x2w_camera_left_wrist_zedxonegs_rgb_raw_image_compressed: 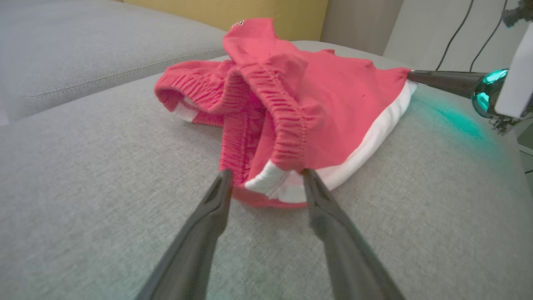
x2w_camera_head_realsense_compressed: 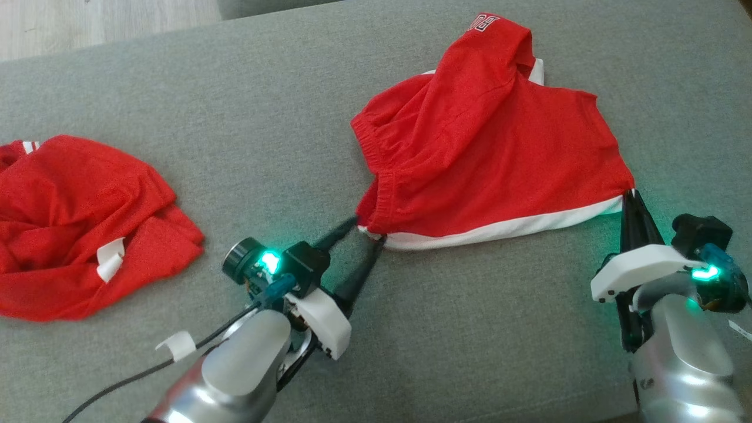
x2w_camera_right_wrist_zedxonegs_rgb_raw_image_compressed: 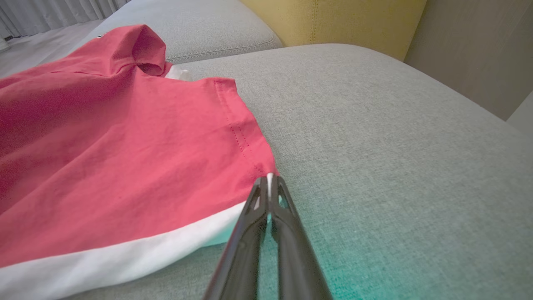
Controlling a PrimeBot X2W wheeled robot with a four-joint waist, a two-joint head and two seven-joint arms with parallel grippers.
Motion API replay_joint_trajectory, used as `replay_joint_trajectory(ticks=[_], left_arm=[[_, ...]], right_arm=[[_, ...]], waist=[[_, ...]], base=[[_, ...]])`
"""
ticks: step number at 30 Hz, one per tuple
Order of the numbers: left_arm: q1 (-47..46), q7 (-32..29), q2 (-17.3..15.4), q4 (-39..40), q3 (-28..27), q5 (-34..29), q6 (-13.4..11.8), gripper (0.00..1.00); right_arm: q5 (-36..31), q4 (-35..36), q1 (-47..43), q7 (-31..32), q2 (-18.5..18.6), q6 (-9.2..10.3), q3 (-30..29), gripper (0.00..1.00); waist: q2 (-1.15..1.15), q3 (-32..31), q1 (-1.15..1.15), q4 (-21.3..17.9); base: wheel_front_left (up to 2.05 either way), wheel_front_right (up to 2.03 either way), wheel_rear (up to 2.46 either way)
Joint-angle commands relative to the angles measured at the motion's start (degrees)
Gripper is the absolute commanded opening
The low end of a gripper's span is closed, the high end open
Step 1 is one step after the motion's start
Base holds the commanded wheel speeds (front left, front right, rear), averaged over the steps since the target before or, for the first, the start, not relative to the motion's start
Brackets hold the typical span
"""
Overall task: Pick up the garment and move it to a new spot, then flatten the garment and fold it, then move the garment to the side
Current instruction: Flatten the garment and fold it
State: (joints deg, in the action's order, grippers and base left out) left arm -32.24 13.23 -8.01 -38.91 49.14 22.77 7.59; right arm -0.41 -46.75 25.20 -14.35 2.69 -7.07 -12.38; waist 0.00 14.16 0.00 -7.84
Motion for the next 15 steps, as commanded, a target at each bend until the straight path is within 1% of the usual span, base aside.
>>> replay_joint_trajectory(ticks=[1,4,7,10,15], left_arm=[[-3.0,0.9,-0.3,1.2,-0.6,0.6,-0.1,0.00],[-3.5,1.3,-0.6,1.7,0.6,1.6,-0.1,0.00],[-3.7,1.6,-1.1,2.3,0.7,2.3,-0.1,0.00],[-3.3,1.7,-1.7,3.2,0.0,2.9,-0.1,0.00],[-2.1,1.7,-3.7,6.7,-2.8,2.5,-0.5,0.00]], right_arm=[[0.4,1.7,0.9,-0.6,0.2,-0.42,1.5,0.00],[0.3,1.6,0.9,-0.6,0.2,-0.42,1.5,0.00],[0.1,1.6,0.8,-0.6,0.2,-0.42,1.6,0.00],[-0.6,2.6,0.6,-0.6,0.2,-0.42,1.6,0.00],[0.9,6.8,0.5,-0.6,0.2,-0.42,4.1,0.00]], waist=[[0.00,0.0,0.00,0.1],[0.00,-0.3,0.00,0.2],[0.00,-0.6,0.00,0.4],[0.00,-1.2,0.00,0.7],[0.00,-3.2,0.00,1.2]], base=[[0.00,0.00,0.00],[0.00,0.00,0.00],[0.00,0.00,0.00],[0.00,0.00,0.00],[0.00,0.00,0.00]])
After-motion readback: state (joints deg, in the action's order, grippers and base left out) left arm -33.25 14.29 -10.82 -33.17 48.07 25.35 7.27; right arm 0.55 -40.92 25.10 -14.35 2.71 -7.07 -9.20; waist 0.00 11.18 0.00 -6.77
